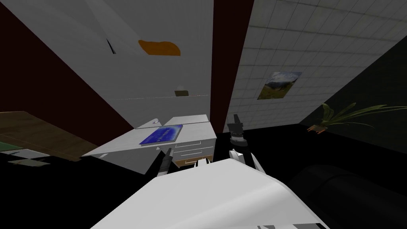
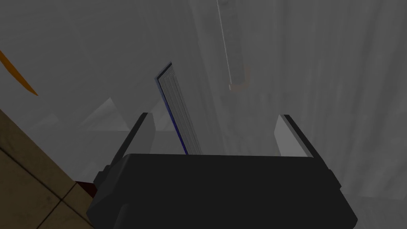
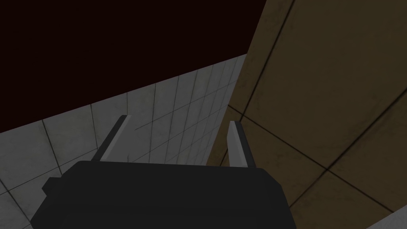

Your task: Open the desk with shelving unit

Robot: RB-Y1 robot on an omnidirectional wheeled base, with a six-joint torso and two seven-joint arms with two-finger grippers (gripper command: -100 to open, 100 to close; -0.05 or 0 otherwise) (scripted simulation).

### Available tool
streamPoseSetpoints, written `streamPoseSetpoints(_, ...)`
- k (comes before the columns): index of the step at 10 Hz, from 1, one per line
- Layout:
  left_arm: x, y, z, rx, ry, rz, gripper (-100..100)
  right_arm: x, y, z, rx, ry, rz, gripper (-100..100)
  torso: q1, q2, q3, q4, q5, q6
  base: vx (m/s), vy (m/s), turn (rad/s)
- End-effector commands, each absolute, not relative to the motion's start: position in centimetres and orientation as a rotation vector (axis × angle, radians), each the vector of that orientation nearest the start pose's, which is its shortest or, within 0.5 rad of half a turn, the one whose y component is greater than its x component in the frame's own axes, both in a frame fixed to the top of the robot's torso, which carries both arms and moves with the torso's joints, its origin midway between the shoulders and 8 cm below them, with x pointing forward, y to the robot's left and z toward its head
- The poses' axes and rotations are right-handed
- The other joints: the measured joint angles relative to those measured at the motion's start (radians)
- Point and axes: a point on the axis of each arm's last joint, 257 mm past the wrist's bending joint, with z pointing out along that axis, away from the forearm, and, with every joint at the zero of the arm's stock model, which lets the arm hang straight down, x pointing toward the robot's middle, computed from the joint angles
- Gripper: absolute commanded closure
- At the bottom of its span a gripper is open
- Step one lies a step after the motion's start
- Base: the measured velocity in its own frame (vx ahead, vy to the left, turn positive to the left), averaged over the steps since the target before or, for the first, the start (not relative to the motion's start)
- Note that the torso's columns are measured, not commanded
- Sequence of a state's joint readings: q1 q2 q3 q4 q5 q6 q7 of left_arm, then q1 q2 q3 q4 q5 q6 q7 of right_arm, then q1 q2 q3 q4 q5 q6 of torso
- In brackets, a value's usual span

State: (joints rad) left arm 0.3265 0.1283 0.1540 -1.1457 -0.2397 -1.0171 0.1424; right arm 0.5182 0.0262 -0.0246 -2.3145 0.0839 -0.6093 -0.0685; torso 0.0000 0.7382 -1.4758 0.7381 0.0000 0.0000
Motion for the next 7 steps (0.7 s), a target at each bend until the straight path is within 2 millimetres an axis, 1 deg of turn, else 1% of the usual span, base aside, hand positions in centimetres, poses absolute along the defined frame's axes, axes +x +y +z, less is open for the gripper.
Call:
streamPoseSetpoints(1,34.9,31.7,-32.6,-0.886,1.135,-1.167,-100,31.6,-27.4,5.3,0.538,0.543,1.311,0,0.000,-0.001,0.000,0.000,0.000,0.000,0.032,-0.008,-0.005)
streamPoseSetpoints(5,34.0,30.4,-34.7,-0.945,1.123,-1.189,-100,31.6,-27.4,5.3,0.538,0.543,1.311,0,0.000,0.000,0.000,0.000,0.000,0.000,0.027,-0.006,-0.018)
streamPoseSetpoints(6,33.8,29.8,-35.2,-0.967,1.115,-1.199,-100,31.6,-27.4,5.3,0.538,0.543,1.311,0,0.000,0.000,0.000,0.000,0.000,0.000,0.031,-0.008,-0.015)
streamPoseSetpoints(7,34.0,30.1,-35.0,-0.956,1.120,-1.193,-100,31.6,-27.4,5.3,0.538,0.543,1.311,0,0.000,-0.001,0.000,0.000,0.000,0.000,0.015,-0.005,-0.003)
